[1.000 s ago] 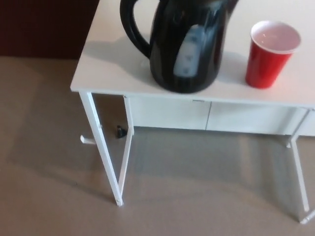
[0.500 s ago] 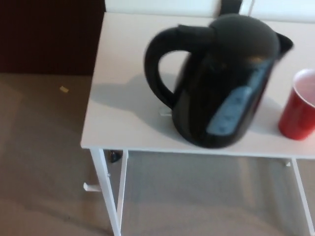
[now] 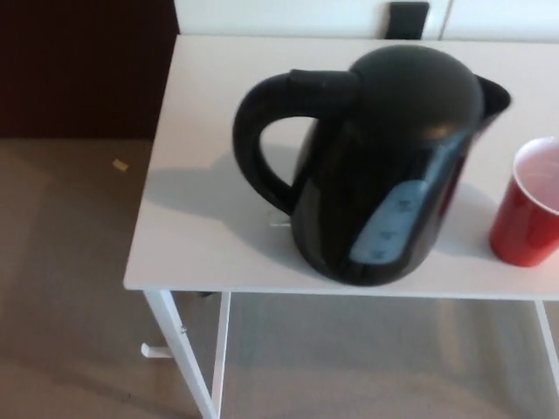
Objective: The robot walk towards a table in front and uses its left hand to pick up the pot from the base and pour water to the cup on the right hand side
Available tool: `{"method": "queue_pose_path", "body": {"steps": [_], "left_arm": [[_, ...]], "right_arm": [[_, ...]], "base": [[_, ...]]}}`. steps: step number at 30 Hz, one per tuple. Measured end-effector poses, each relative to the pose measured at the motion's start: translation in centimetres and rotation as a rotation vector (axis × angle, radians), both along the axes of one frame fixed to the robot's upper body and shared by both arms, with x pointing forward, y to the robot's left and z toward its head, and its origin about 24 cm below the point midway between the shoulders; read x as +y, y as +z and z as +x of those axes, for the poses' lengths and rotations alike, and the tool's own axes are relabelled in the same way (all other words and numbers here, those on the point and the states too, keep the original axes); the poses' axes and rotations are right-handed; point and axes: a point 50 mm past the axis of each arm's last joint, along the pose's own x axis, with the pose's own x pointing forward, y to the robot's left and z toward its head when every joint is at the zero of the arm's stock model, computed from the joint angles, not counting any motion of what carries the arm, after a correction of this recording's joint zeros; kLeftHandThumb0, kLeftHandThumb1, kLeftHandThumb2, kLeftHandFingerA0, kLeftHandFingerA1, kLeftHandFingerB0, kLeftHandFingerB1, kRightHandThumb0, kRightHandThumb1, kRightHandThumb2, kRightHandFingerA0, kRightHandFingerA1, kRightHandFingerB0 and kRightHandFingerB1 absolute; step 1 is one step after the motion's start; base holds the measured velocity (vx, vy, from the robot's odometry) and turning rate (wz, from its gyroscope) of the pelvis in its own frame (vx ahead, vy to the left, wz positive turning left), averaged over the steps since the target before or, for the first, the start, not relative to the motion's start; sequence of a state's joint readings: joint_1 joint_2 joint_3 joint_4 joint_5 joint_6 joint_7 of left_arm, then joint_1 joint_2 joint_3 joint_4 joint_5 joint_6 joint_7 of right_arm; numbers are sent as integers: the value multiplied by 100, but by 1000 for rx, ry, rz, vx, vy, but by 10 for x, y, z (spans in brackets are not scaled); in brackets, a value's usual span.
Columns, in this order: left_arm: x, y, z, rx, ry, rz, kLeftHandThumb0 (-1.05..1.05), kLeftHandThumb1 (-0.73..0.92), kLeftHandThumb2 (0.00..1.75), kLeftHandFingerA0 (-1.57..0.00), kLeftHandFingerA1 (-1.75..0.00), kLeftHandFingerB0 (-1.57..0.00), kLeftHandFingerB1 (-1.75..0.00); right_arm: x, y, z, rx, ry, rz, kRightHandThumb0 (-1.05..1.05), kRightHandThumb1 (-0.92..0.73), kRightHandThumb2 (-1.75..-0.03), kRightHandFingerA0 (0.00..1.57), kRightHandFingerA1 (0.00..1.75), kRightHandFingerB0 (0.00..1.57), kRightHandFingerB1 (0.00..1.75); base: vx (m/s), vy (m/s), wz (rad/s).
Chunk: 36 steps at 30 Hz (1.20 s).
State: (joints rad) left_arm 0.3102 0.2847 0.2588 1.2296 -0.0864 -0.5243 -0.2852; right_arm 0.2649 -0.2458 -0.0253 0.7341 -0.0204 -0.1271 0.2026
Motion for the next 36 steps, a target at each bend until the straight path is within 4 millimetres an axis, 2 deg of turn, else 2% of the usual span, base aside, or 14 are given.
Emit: {"method": "queue_pose_path", "body": {"steps": [9, 12, 16, 17, 22, 23, 27, 28, 29, 30, 36], "left_arm": [[-3, -2, -3, 16, -4, 3, -32, 47, 65, -52, -47, -39, -42], [2, 1, -4, 17, 0, 23, -31, 47, 65, -52, -47, -39, -42], [2, 1, -4, 19, 4, 26, -32, 46, 65, -53, -47, -40, -42], [3, 1, -3, 17, 4, 27, -26, 54, 57, -58, -41, -42, -36], [2, 0, -1, 17, -4, 29, -25, 53, 56, -60, -41, -43, -36], [1, 0, -1, 19, -6, 32, -33, 45, 66, -55, -49, -40, -43], [0, -1, -3, 27, -8, 36, -34, 45, 67, -54, -50, -39, -44], [0, -1, -3, 27, -8, 36, -26, 53, 56, -59, -42, -43, -36], [0, -1, -3, 28, -8, 36, -26, 53, 56, -59, -42, -43, -36], [0, -1, -4, 28, -8, 36, -32, 47, 65, -54, -48, -41, -43], [0, -1, -3, 27, -10, 36, -33, 47, 65, -55, -47, -41, -43]], "right_arm": [[0, -3, 0, 18, 7, -4, -31, -66, -59, 61, 49, 36, 39], [-1, -7, -5, 46, -3, 0, -31, -66, -59, 59, 48, 35, 39], [0, -7, 1, 32, 4, 5, -31, -65, -59, 60, 48, 36, 39], [0, -6, 3, 28, 5, 6, -30, -64, -59, 57, 50, 35, 40], [1, -6, 9, 16, 16, 10, -32, -64, -59, 58, 49, 36, 40], [1, -6, 8, 17, 18, 10, -32, -64, -59, 59, 48, 35, 40], [1, -7, 8, 21, 24, 9, -33, -63, -59, 60, 49, 37, 40], [1, -7, 8, 21, 24, 9, -34, -62, -58, 61, 50, 37, 40], [1, -7, 8, 22, 27, 8, -34, -62, -58, 61, 50, 37, 40], [1, -7, 8, 22, 28, 7, -35, -62, -58, 62, 49, 38, 40], [1, -8, 9, 28, 32, 1, -35, -62, -58, 62, 51, 38, 40]], "base": [[-118, 151, -2], [-33, 160, 20], [24, 21, 13], [13, -22, 14], [-35, -52, 10], [-37, -90, 6], [-15, -47, 0], [0, 0, 0], [0, 0, 0], [0, 0, 0], [5, 4, 1]]}}
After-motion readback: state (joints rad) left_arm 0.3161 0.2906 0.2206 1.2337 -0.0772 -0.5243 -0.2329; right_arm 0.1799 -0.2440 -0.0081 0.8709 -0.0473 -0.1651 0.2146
